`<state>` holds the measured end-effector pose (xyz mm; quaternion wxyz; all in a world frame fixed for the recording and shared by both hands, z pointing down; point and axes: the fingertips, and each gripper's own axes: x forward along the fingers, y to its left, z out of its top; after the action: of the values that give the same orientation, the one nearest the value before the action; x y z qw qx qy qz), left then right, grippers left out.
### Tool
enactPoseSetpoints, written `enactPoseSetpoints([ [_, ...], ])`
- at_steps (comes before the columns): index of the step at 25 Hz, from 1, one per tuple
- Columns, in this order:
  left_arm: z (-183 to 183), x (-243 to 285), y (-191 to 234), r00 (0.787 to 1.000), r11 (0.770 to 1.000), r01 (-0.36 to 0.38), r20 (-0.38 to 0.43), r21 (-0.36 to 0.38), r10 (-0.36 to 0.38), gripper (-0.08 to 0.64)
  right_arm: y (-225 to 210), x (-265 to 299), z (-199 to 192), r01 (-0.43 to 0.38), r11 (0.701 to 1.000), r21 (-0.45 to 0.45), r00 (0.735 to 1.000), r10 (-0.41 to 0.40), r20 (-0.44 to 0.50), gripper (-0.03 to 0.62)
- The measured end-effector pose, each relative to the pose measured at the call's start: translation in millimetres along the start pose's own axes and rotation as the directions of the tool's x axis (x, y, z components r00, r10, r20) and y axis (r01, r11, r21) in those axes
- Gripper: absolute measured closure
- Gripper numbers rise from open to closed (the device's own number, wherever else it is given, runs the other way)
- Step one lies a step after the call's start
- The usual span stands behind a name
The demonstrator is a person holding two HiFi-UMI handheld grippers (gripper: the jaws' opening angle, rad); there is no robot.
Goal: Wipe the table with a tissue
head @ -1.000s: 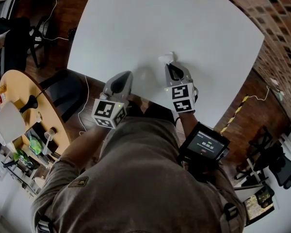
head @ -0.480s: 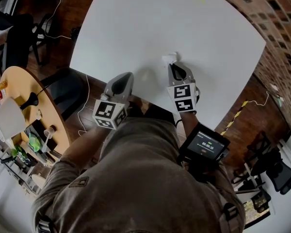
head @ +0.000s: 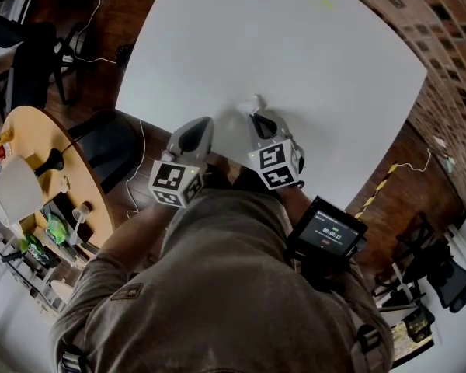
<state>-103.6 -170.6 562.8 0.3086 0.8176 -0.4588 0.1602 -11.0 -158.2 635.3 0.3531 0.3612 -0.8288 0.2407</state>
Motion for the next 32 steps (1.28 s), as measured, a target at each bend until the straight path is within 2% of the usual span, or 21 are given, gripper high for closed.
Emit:
enactPoseSetpoints([
  [6,-1.1,4.9,-1.6,1.000,1.000,0.020,-0.007,0.013,-0.020,0.558,-1.9,0.7,-6.8,0.001,1.000,0.021,1.000,-0.001,-0.014,0.565],
  [19,2.9,15.9,-28.9,0.995,0.994,0.095,-0.034,0.056,-0.093,0.558,-52.6,-37.5,-35.7,0.154,0.980,0.128,0.988,-0.151,-0.032,0.565],
  [25,6.7,13.3,-39.2,0.991,0.988,0.131,-0.015,0.082,-0.130,0.558,-48.9,-60.0,-32.5,0.186,0.971,0.151,0.982,-0.188,0.003,0.565],
  [32,38.4,4.4,-54.4,0.980,0.980,0.172,0.088,0.102,-0.181,0.558,-35.5,-98.5,-6.8,0.217,0.960,0.178,0.966,-0.237,0.101,0.565],
])
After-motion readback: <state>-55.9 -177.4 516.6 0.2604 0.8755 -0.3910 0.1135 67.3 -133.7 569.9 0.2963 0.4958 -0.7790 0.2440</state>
